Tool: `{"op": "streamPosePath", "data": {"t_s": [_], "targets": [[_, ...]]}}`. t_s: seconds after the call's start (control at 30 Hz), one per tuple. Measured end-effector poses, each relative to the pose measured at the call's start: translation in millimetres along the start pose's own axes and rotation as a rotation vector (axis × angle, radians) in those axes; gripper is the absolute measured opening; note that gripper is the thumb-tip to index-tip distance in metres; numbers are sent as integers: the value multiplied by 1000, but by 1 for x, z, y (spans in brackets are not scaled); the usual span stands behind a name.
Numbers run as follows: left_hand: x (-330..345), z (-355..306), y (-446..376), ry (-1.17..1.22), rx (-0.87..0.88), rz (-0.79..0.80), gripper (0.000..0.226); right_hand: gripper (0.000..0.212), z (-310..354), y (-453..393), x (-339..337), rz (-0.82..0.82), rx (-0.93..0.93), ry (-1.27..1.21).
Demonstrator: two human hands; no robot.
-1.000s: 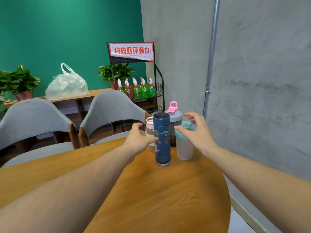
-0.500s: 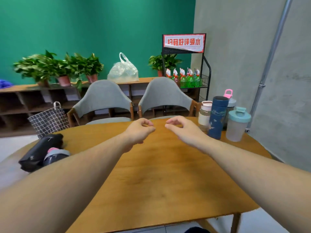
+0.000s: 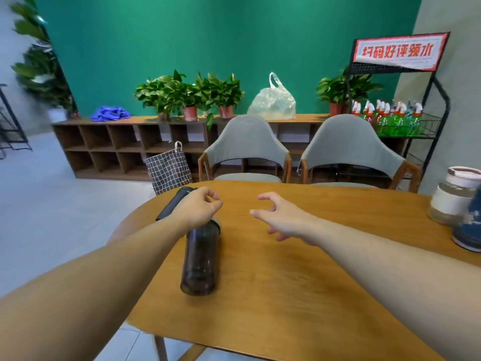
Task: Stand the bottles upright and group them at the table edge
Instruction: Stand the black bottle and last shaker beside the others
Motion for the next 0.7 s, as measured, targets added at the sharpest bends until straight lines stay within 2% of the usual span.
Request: {"op": "streamPosePath", "data": {"t_s": [0.17,0.5,0.6,0.7], "targets": [[-33,41,-28,-89,-37,-55,20,72,25,-31,42,110,57,38],[-43,98,-98,-270,-151,-63,56,124,48,-84,111,259,192,137],[-42,111,-115,-277,-234,-43,68,129,47,-94,124,282,210,141],[-37,119,-129,-272,-293,-2,82,124,44,-103,127,291,217,104]]}}
Point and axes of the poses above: each hand's wrist, its own y-axis away from the middle knuckle, its own x-axis out of the palm, z = x × y, the point moved 5 cm from there along -y, towards the middle knuckle, and after that the axes turned 13 degrees about y, right-handed, at the moved point
